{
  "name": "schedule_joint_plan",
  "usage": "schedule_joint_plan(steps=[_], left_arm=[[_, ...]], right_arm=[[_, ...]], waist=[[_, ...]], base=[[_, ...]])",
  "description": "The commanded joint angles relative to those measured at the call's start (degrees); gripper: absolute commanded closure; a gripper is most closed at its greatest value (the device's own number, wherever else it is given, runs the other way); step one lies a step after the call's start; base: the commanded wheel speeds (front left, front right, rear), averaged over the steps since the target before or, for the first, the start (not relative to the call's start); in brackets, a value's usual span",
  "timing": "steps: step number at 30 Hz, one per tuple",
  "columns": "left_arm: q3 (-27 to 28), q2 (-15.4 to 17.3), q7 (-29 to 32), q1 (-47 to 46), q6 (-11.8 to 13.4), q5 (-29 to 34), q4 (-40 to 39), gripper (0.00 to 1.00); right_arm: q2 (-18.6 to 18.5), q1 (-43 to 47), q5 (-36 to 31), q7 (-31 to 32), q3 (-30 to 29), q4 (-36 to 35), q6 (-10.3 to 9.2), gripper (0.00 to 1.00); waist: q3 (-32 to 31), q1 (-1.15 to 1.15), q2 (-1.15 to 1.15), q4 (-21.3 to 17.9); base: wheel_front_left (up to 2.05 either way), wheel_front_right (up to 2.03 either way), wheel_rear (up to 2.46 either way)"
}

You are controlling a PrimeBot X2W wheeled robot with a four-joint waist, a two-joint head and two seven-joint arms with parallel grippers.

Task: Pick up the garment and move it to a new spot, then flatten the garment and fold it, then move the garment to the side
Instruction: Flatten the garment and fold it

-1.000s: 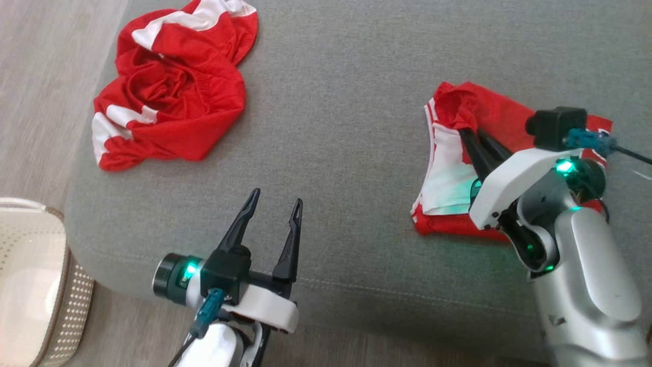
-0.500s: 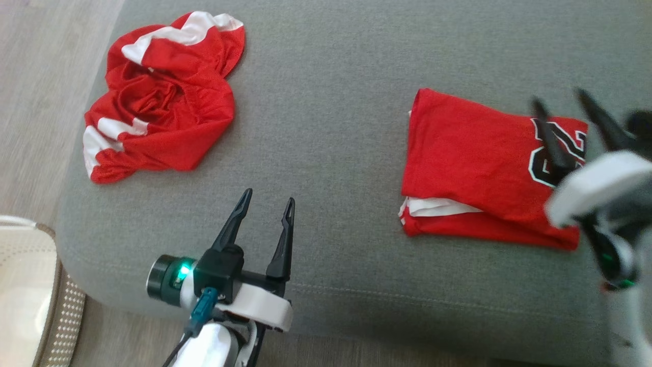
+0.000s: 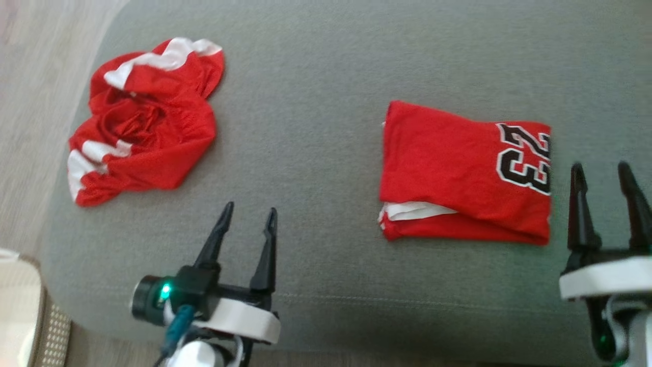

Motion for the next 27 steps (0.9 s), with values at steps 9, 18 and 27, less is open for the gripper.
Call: schedule_joint_plan(steps=[9,18,27], left_arm=[[6.60,-0.37,-0.69,3.98,-0.28,-0.82,-7.27,0.00],[8.63,-0.37,-0.69,8.58,-3.13,1.68,-7.25,0.00],[9.18,-0.38,-0.69,10.39,-3.15,3.66,-6.32,0.00]], right_arm=[[0.79,4.13,-4.54,-7.84,3.92,-1.49,-0.02,0.00],[0.80,9.92,-6.01,-7.87,7.89,-1.64,-0.02,0.00],[1.19,11.19,-5.42,-7.88,9.17,-0.09,-0.02,0.00]], waist=[[-3.71,0.00,0.00,-3.40],[-7.21,0.00,0.00,-4.21],[-8.32,0.00,0.00,-4.92]], base=[[0.00,0.00,0.00],[0.00,0.00,0.00],[0.00,0.00,0.00]])
